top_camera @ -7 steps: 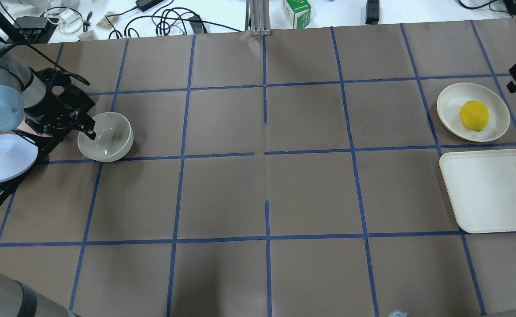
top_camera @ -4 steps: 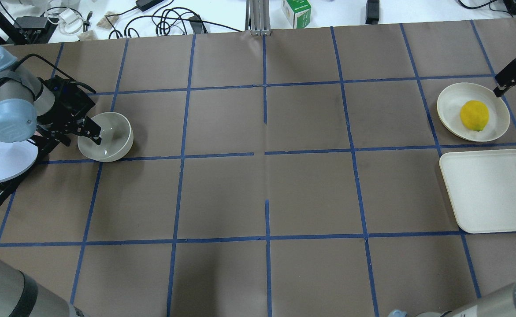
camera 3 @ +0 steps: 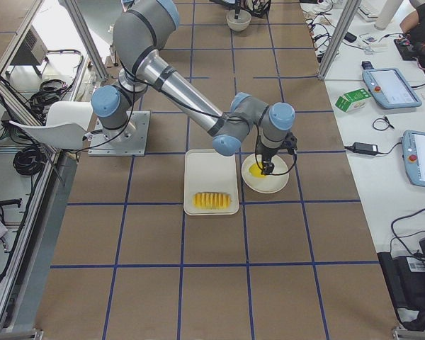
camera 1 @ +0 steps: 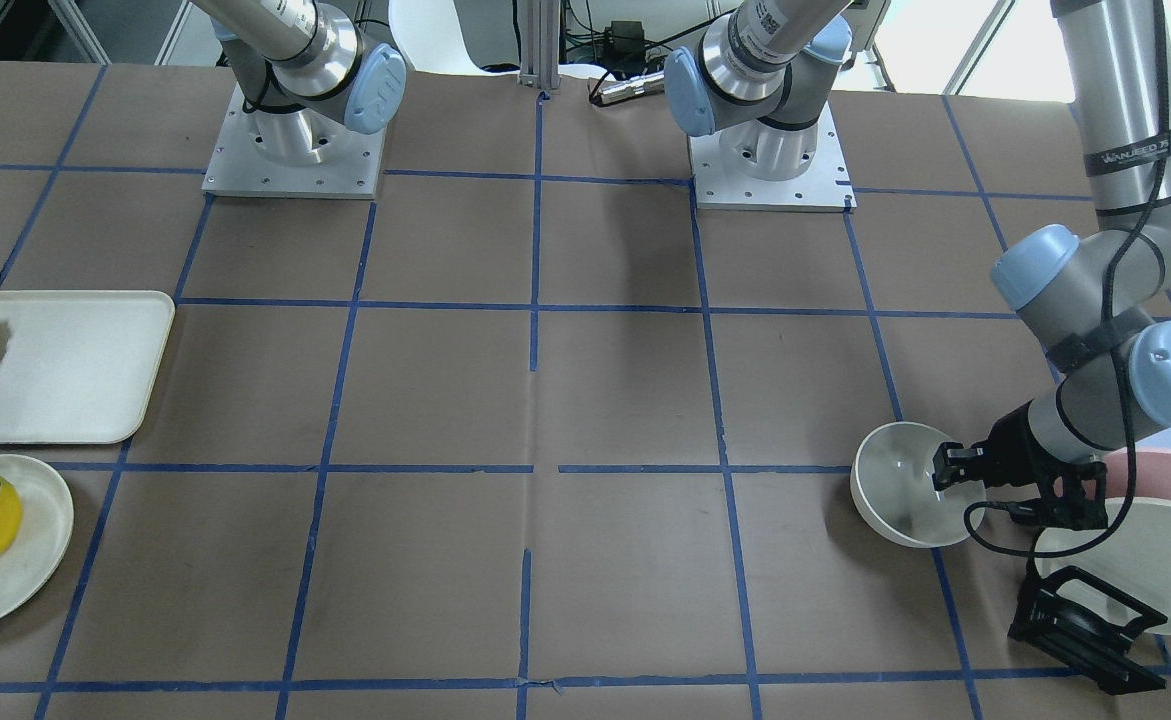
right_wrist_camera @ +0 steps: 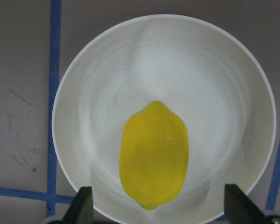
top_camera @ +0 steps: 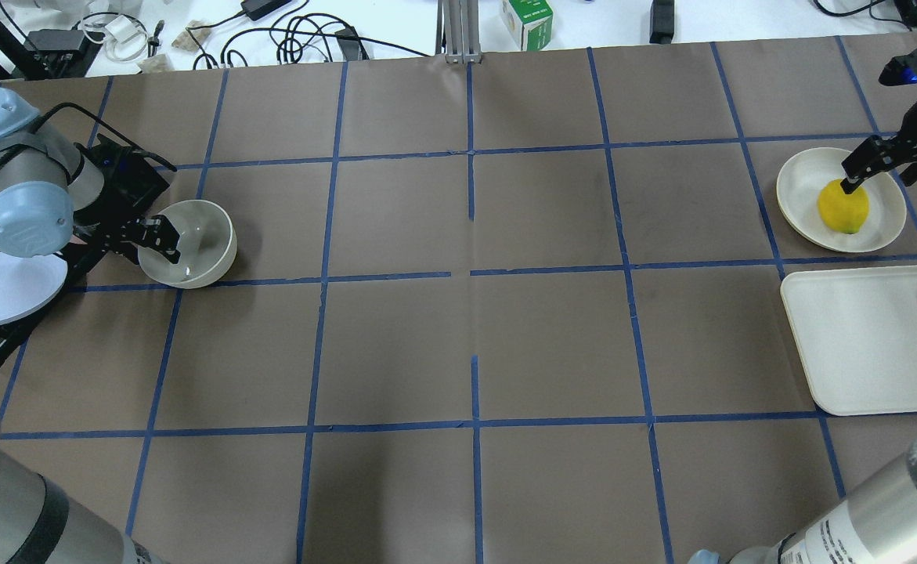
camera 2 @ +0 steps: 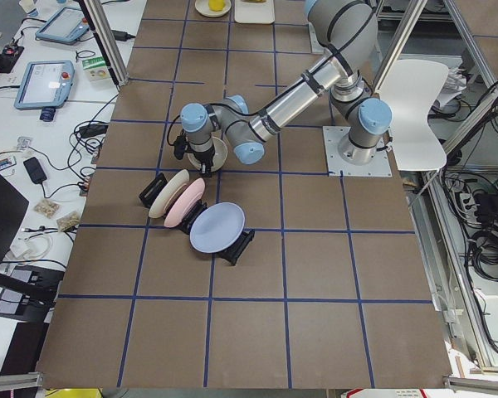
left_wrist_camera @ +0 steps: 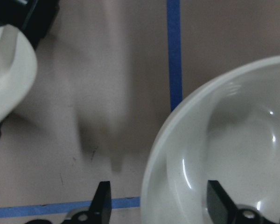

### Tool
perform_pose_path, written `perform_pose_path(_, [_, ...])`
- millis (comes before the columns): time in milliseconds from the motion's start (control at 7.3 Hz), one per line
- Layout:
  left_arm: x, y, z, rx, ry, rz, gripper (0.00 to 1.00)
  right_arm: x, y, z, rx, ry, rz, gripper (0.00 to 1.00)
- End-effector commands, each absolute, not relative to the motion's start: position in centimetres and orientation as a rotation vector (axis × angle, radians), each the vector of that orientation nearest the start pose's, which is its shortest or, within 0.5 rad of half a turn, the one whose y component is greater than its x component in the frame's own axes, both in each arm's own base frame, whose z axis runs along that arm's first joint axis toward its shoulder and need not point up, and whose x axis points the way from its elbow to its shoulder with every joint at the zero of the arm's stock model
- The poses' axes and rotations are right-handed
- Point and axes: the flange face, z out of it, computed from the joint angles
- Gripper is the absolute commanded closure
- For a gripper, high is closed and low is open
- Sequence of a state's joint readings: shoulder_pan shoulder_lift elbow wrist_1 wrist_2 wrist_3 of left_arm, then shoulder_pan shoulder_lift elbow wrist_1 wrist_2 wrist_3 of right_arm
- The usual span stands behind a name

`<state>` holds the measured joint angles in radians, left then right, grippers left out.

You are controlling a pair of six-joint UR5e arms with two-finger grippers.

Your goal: Place bowl and put lemon in it

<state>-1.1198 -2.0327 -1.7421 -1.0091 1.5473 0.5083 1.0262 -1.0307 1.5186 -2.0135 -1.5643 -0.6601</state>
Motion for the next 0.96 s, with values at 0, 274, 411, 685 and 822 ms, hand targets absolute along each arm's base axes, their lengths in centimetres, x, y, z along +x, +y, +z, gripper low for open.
perform_pose_path(0, [13.9,-60.0,20.9,0.087,3.192,0.072,1.00,-23.1,-64.0,20.0,-0.163,3.089,0.091,0.00])
perform_pose_path(274, [13.9,-59.9,21.5,0.084,3.188,0.065,1.00,-22.8,-64.1,19.6,-0.168,3.084,0.104,0.00])
perform_pose_path(411, [12.9,-60.0,23.1,0.101,3.188,0.033,1.00,-22.7,-64.1,19.7,-0.170,3.084,0.104,0.00])
perform_pose_path(685, [7.0,-60.2,26.8,0.181,3.345,0.027,1.00,-22.5,-64.2,19.6,-0.175,3.083,0.103,0.38])
perform_pose_path(822, [-0.1,-60.4,27.1,0.279,3.350,0.043,1.00,-22.5,-64.2,19.6,-0.175,3.084,0.101,0.98])
